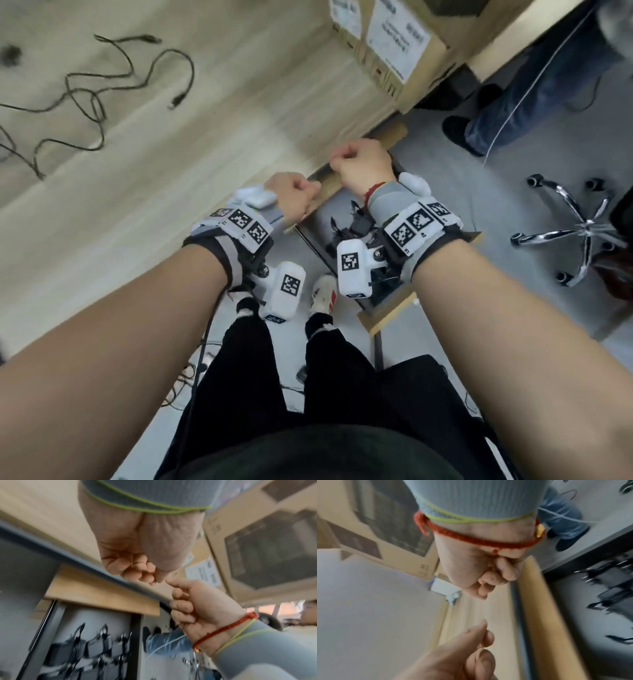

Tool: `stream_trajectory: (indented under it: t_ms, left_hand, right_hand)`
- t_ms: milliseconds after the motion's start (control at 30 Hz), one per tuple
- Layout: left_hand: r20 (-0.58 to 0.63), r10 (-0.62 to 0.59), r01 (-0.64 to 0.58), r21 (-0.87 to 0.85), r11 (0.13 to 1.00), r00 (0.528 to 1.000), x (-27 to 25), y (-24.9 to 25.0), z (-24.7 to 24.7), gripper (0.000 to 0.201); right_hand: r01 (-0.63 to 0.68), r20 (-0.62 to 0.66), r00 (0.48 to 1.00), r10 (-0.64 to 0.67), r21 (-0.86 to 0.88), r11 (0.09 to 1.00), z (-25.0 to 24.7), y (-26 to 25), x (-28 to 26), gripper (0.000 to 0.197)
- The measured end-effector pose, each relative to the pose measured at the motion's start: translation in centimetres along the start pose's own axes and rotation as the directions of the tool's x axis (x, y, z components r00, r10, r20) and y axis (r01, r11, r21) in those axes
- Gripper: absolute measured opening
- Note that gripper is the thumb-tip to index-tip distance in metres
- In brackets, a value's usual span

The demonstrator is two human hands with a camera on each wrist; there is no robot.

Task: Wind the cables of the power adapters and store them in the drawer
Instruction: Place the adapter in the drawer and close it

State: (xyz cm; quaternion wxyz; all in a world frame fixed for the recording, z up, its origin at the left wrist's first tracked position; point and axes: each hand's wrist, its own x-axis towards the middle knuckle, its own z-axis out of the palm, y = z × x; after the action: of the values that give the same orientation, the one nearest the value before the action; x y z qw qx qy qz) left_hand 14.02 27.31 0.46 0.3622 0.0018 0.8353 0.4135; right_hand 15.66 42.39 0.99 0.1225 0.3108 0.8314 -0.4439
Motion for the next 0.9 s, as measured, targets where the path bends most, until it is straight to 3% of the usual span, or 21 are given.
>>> stream_trajectory:
  t_ms: [167,233,367,500,633,800,900]
  left_hand:
    - [-0.179,-0.028,0.009,-0.106,0.994,0.983,-3.1,0.1,-10.2,0.031]
    - [-0.287,-0.065,0.011,-0.187,0.982,0.956,-4.3,-1.1,-15.9,0.030]
    - [-0.352,-0.132,0.038,-0.259,0.965,0.927,-5.4,-3.3,-22.6,0.024]
    - [-0.460,-0.185,0.072,-0.252,0.965,0.868,-6.4,-7.6,-30.7,0.022]
    - [-0.491,-0.257,0.092,-0.334,0.938,0.832,-5.3,-12.3,-36.6,0.031]
    - [-0.473,-0.358,0.120,-0.462,0.879,0.805,-3.4,-16.9,-42.4,0.024]
    - [-0.419,-0.417,0.169,-0.513,0.842,0.807,-2.4,-19.7,-44.7,0.019]
  right_hand:
    - [0.097,0.079,0.992,-0.098,0.025,0.995,1.8,-10.2,-1.9,0.009]
    - [0.145,0.125,0.981,-0.147,0.023,0.989,4.3,-15.4,-2.9,0.007]
    - [0.208,0.161,0.965,-0.206,0.007,0.978,8.3,-20.5,-3.1,0.006]
    - [0.277,0.242,0.936,-0.256,-0.055,0.959,14.7,-27.6,-3.8,0.007]
    - [0.346,0.300,0.908,-0.292,-0.147,0.927,21.3,-32.5,-3.3,0.015]
    - [0.353,0.423,0.869,-0.256,-0.169,0.920,29.3,-36.7,-1.9,0.009]
    - [0.415,0.480,0.838,-0.260,-0.250,0.875,33.1,-38.3,-1.4,0.023]
